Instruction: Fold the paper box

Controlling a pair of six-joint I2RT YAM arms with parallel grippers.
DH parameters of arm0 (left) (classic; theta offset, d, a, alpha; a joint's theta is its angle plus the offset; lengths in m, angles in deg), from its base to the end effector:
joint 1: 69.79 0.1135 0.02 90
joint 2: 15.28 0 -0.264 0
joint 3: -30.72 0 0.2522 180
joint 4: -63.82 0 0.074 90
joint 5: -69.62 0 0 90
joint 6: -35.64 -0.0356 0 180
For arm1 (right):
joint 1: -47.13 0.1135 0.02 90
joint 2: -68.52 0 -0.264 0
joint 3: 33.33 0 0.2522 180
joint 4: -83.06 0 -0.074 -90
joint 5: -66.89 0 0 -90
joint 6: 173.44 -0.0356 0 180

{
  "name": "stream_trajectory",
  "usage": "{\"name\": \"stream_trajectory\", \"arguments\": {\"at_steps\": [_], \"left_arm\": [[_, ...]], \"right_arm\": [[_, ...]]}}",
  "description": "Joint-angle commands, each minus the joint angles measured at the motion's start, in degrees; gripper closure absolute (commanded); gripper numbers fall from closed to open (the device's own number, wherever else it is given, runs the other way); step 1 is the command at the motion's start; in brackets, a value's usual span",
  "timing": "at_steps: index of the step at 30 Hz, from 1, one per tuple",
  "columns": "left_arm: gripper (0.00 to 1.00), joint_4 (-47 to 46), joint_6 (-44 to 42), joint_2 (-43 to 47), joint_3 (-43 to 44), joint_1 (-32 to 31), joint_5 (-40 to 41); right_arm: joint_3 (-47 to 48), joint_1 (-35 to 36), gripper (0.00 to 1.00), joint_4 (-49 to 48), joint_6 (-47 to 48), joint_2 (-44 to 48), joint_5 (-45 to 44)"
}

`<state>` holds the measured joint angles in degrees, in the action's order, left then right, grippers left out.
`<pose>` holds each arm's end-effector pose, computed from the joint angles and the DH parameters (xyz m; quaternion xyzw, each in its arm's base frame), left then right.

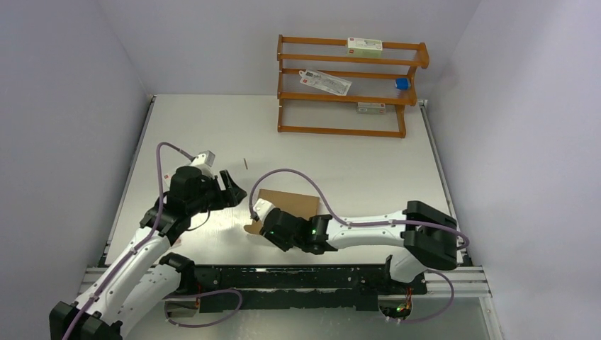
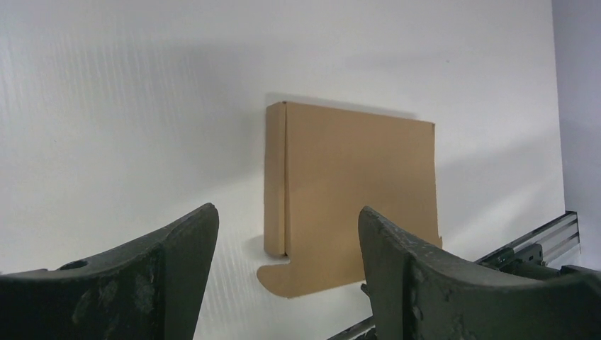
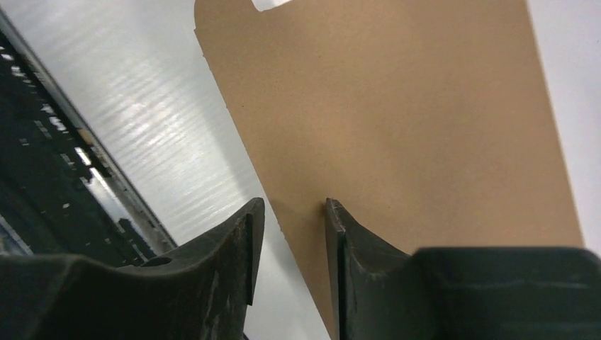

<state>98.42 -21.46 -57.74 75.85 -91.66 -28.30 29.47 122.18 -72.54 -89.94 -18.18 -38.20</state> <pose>0.1558 -0.0678 0.2457 -0.0505 0.8714 -0.2763 0.4022 0.0883 0.2947 0.1940 -0.4831 0.7919 0.1375 0.3473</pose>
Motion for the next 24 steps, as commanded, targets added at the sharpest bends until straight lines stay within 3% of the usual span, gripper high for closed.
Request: {"name": "stream_trajectory", "arguments": {"at_steps": [1,7,13,19,24], "left_arm": [[0.24,-3.47,1.53,-1.42,-2.69,-0.26,-3.03],[0.26,-8.07,0.96,-8.00,-4.86,-1.24,-4.46],[0.26,-12.81,1.19,-12.94,-5.90,-4.02,-3.52],[0.30,-16.35,0.42,-18.64,-5.36,-5.38,-3.46],[0.31,-20.22,0.16,-24.03,-5.94,-6.71,-2.69]], "right_arm": [[-0.12,0.04,0.56,-0.78,-4.15,-3.23,-4.03],[4.79,-0.20,0.38,6.80,-11.24,4.10,-9.47],[1.25,-5.52,0.27,12.06,-21.72,12.91,-14.01],[-11.25,-20.96,0.32,5.27,-28.78,20.92,-2.64],[-19.36,-27.42,0.40,-2.66,-30.75,22.04,5.37]]}}
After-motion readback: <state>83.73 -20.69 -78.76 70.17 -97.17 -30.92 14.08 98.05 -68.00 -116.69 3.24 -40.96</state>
